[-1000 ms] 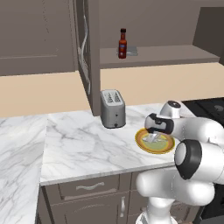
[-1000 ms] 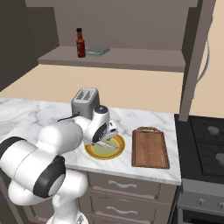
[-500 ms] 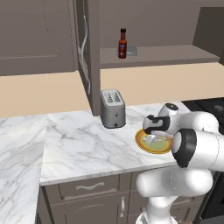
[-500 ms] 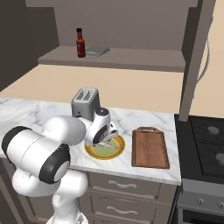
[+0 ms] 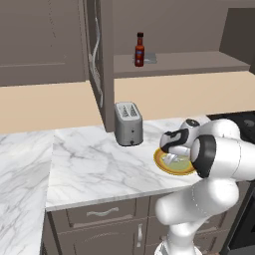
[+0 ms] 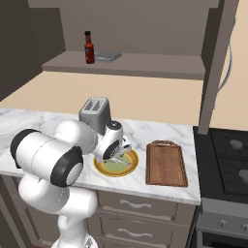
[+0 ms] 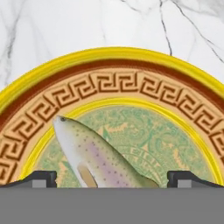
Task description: Pick the fish from the plate and place it on the cutting board. Then pick the condiment bottle from the cabinet and place it next to the cutting board.
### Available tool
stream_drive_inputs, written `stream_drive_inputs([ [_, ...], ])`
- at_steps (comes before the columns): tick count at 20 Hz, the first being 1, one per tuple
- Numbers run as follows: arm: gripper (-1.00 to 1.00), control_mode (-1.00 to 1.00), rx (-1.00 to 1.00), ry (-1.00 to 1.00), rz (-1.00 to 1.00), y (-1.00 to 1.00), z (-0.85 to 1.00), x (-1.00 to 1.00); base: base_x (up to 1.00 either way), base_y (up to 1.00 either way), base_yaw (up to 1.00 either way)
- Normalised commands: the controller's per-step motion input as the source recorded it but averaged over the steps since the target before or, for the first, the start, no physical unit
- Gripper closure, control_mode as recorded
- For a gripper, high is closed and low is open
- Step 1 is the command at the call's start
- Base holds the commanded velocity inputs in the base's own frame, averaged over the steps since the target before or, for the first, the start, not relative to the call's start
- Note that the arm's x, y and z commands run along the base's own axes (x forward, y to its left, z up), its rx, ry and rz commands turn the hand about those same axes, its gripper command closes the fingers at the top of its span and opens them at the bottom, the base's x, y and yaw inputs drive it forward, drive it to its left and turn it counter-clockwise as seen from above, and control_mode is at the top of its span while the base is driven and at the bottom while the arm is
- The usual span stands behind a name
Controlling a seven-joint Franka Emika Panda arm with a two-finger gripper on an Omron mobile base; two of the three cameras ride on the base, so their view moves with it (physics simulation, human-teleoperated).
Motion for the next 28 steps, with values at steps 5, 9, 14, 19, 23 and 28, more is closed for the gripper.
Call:
stream_drive_inputs([
  [5,-1.00,-1.00,0.00,0.00,0.02,0.00,-0.10,0.12,0.00,0.00,0.00],
  [9,-1.00,-1.00,0.00,0.00,0.02,0.00,-0.10,0.14,0.00,0.00,0.00],
  [14,1.00,-1.00,0.00,0.00,0.03,0.00,-0.09,0.03,0.00,0.00,0.00],
  [19,1.00,-1.00,0.00,0.00,0.01,0.00,0.00,0.00,0.00,0.00,0.00],
  [23,1.00,-1.00,0.00,0.00,0.00,0.00,0.00,0.00,0.00,0.00,0.00],
  [28,1.00,-1.00,0.00,0.00,0.00,0.00,0.15,-0.03,0.00,0.00,0.00],
])
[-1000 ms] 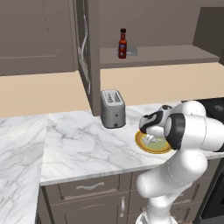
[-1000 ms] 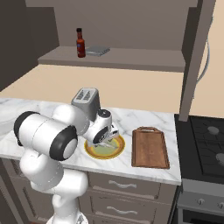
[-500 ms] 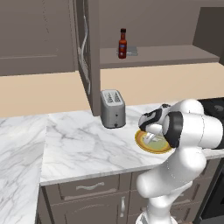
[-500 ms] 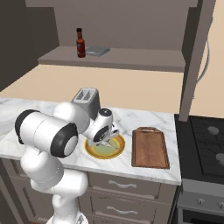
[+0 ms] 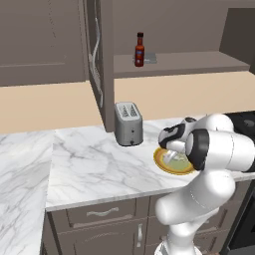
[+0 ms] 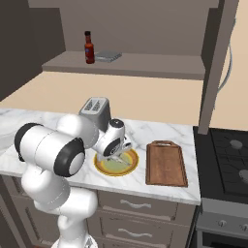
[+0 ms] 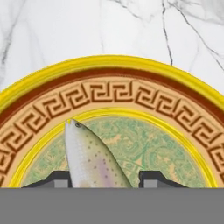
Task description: Pick the fish from the plate and place it on the cutting board. Then pick the condiment bottle from the cabinet and place it next to the cutting board.
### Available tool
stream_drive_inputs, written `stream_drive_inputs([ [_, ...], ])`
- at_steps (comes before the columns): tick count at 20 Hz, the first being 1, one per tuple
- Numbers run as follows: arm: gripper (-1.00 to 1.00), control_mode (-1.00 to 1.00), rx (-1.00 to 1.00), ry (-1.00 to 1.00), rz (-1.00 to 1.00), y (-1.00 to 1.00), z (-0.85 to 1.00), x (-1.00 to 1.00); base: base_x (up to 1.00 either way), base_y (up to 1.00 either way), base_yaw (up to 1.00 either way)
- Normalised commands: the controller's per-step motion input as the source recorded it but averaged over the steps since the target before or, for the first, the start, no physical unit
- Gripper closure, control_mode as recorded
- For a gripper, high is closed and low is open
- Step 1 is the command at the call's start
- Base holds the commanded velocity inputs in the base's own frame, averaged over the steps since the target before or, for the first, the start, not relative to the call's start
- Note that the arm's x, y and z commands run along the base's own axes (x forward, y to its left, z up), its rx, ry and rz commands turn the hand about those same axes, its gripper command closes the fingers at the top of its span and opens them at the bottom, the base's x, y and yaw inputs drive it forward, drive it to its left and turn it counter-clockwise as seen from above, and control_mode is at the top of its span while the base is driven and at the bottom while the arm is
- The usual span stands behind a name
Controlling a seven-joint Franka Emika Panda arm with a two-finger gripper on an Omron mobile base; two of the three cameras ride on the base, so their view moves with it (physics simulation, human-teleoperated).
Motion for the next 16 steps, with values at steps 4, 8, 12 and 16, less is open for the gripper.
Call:
stream_drive_inputs([
  [4,1.00,-1.00,-0.01,0.00,0.00,0.00,0.26,0.00,0.00,0.00,0.00],
  [8,1.00,-1.00,-0.02,0.00,0.00,0.00,0.23,0.00,0.00,0.00,0.00],
  [12,1.00,-1.00,0.00,0.00,0.00,-0.01,0.18,0.00,0.00,0.00,0.00],
  [16,1.00,-1.00,-0.03,0.00,0.00,-0.07,0.10,0.00,0.00,0.00,0.00],
])
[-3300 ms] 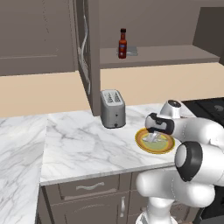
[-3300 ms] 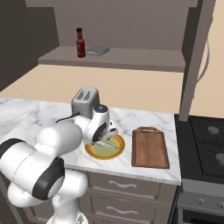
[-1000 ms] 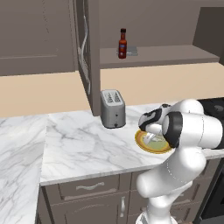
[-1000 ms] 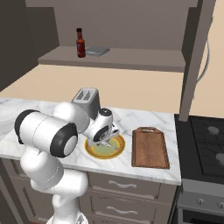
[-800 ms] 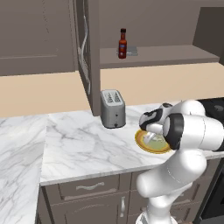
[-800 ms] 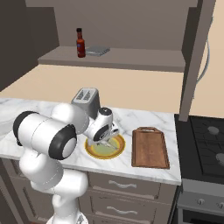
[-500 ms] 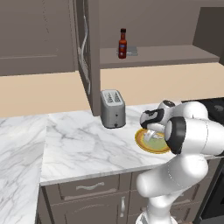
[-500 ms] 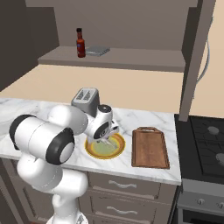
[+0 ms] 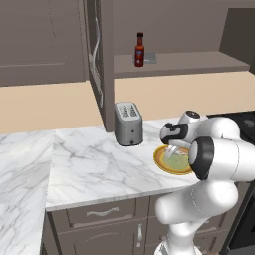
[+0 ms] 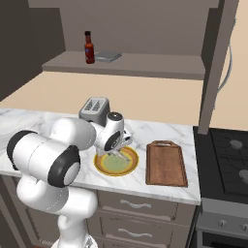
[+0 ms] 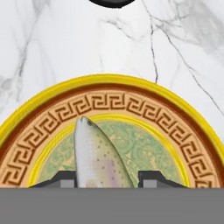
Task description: Pick the fish from the plate and place it on the cutting board. Then pick the condiment bottle from the cabinet and place it next to the cutting board.
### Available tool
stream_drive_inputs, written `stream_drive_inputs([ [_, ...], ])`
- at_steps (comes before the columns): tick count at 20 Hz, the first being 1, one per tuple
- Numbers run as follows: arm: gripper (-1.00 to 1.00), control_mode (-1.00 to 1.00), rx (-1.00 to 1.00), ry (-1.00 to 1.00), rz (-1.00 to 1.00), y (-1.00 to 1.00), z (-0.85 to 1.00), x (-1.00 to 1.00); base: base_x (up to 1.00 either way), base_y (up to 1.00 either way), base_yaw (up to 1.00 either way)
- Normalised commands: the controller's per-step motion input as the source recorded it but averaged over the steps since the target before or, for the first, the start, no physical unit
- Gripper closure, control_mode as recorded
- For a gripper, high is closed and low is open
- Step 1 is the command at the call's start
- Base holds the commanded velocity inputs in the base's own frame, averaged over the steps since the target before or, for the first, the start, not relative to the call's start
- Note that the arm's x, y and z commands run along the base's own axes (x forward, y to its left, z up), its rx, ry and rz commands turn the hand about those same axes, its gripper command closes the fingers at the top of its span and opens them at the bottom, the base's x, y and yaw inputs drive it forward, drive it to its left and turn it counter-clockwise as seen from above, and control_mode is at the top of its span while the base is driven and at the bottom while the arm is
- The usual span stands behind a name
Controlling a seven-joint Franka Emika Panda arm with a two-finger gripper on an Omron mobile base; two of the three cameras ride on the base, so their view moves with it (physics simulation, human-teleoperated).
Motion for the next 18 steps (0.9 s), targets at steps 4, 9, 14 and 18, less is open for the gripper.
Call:
stream_drive_inputs([
  [4,1.00,-1.00,-0.05,0.00,0.00,-0.10,0.09,0.00,0.00,0.00,0.00],
  [9,1.00,-1.00,-0.06,0.00,0.00,-0.07,0.13,0.00,0.00,0.00,0.00],
  [14,1.00,-1.00,-0.06,0.00,0.00,-0.08,0.12,0.00,0.00,0.00,0.00],
  [18,1.00,-1.00,-0.04,0.00,0.00,-0.17,0.03,0.00,0.00,0.00,0.00],
])
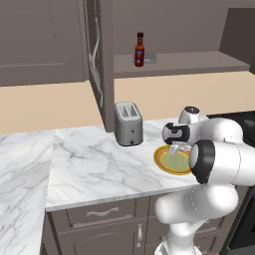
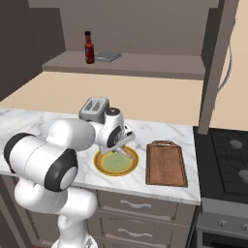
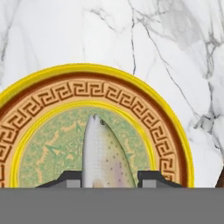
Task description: Pick the fish from the plate and place it on the cutting board. Then pick the condiment bottle from the cabinet and place it next to the cutting board.
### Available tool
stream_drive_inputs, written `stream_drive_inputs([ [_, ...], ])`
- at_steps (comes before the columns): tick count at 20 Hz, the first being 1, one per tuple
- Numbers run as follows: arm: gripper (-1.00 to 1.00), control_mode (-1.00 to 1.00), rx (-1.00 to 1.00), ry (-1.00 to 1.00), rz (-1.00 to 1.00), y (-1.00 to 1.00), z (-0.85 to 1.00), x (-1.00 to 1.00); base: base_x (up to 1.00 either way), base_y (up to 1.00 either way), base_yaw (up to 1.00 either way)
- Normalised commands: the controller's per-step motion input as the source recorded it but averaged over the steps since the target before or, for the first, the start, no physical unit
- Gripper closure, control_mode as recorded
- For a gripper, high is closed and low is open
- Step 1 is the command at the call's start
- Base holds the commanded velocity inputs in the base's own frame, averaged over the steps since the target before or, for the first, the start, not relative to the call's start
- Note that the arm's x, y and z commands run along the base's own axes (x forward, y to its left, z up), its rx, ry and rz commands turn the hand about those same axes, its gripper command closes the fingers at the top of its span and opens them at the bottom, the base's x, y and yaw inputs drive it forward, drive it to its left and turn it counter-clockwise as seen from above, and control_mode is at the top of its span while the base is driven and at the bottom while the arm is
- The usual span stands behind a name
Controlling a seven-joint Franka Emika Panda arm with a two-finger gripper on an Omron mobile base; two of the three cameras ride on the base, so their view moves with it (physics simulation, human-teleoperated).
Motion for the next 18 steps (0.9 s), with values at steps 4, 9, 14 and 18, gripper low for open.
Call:
stream_drive_inputs([
  [4,1.00,-1.00,-0.03,0.00,0.00,-0.23,0.02,0.00,0.00,0.00,0.00],
  [9,1.00,-1.00,-0.02,0.00,0.00,-0.23,0.04,0.00,0.00,0.00,0.00],
  [14,1.00,-1.00,0.00,0.00,0.00,-0.26,0.01,0.00,0.00,0.00,0.00],
  [18,1.00,-1.00,0.00,0.00,0.00,-0.24,0.00,0.00,0.00,0.00,0.00],
])
